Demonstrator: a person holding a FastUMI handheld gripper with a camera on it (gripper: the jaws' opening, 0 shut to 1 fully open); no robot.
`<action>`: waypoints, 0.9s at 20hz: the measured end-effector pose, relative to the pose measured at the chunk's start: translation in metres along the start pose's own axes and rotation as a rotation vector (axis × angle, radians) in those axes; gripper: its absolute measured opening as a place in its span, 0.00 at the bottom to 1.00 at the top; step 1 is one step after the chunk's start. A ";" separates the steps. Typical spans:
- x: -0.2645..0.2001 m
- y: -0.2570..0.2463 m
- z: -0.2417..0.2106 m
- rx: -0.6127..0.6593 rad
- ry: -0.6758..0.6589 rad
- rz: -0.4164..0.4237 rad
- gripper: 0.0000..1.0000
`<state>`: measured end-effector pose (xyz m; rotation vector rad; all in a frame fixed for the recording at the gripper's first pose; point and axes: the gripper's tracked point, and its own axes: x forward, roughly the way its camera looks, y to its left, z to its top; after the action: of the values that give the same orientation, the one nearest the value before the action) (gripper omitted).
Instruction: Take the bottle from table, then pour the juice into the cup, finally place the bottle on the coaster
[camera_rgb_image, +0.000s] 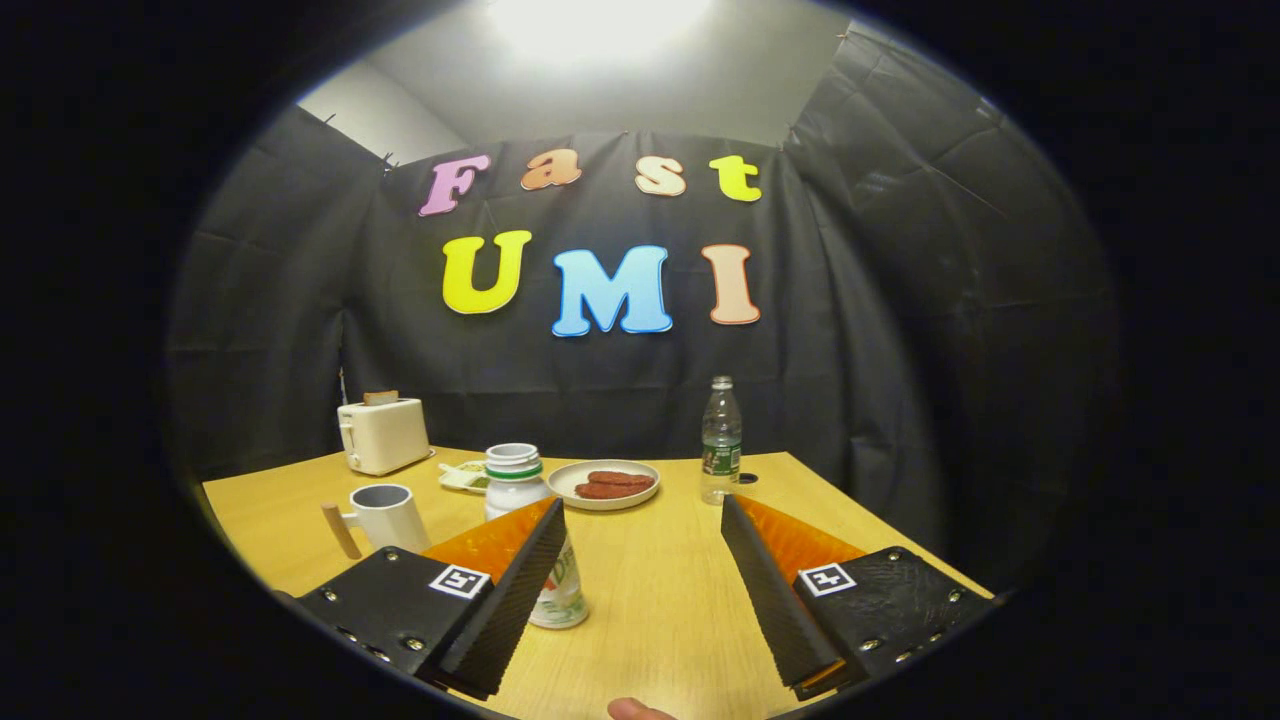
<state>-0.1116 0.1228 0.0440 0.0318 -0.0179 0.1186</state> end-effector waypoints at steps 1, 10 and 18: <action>0.000 0.006 -0.003 0.002 0.001 0.011 0.97; 0.018 0.051 -0.033 0.019 0.046 0.080 0.97; 0.058 0.079 -0.051 0.038 0.076 0.093 0.97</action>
<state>-0.0622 0.2099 -0.0036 0.0649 0.0589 0.2130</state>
